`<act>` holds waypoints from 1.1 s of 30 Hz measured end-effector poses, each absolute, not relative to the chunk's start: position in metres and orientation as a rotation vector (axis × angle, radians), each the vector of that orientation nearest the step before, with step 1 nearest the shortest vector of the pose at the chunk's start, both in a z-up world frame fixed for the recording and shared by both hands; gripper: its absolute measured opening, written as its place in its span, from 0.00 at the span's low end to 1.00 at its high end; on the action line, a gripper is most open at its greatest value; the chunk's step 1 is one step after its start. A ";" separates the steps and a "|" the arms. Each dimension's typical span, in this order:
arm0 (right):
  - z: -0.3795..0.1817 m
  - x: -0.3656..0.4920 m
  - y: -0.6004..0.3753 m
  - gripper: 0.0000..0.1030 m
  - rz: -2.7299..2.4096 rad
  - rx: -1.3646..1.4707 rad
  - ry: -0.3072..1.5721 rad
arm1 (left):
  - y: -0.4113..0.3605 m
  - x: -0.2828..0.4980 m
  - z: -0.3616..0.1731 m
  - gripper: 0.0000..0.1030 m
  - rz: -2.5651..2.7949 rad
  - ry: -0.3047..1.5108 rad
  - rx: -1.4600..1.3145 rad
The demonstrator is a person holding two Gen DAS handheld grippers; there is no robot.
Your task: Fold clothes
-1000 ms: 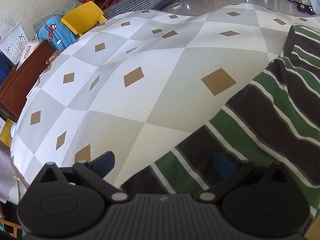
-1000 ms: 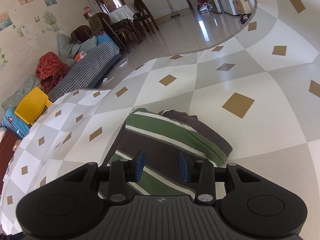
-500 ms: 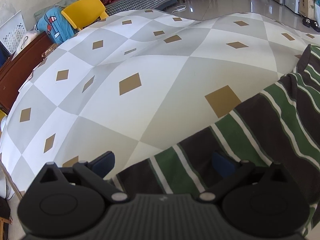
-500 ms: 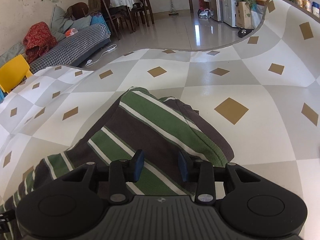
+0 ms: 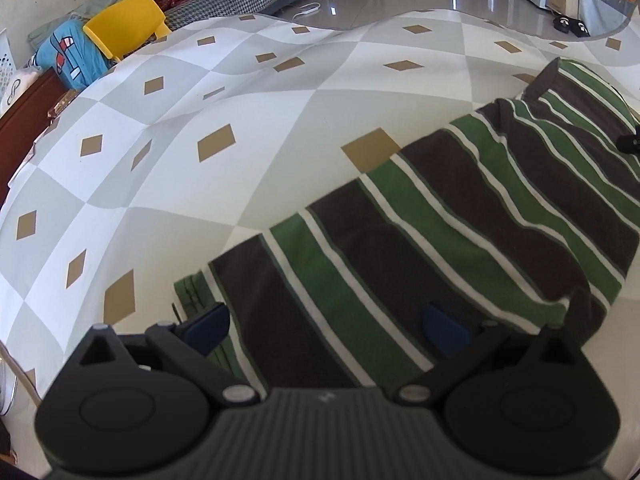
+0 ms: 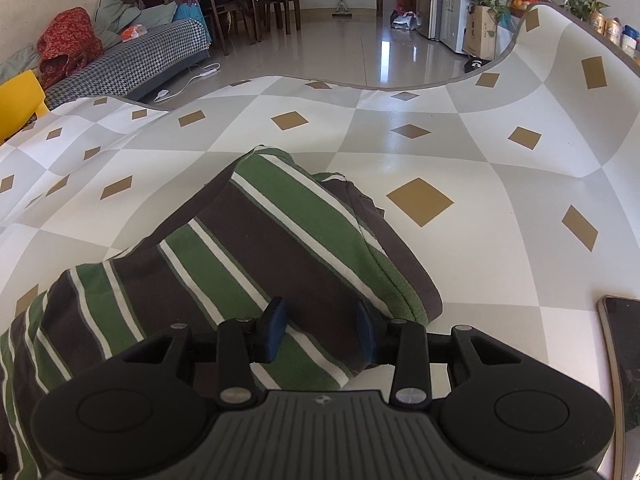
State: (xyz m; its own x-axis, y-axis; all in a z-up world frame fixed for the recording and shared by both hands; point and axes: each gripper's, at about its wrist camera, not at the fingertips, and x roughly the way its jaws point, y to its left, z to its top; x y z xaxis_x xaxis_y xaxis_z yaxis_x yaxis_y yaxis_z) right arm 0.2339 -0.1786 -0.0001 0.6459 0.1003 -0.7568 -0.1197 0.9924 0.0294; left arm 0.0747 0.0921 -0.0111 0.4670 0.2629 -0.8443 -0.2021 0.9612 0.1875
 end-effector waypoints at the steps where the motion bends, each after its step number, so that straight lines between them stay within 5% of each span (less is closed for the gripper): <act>1: 0.001 0.232 -0.181 0.34 0.125 -0.026 0.866 | 0.092 0.071 -0.012 1.00 0.282 1.047 0.057; 33: 0.014 0.143 -0.228 0.39 0.318 -0.087 1.096 | 0.125 0.054 -0.011 1.00 0.401 1.033 0.129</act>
State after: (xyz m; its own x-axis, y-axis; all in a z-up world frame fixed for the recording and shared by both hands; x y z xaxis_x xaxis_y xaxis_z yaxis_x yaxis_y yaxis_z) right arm 0.1430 -0.2280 0.0143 0.4172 0.2107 -0.8841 -0.2956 0.9513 0.0872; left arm 0.0540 0.1247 -0.0112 0.4470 0.3828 -0.8085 -0.2628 0.9201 0.2904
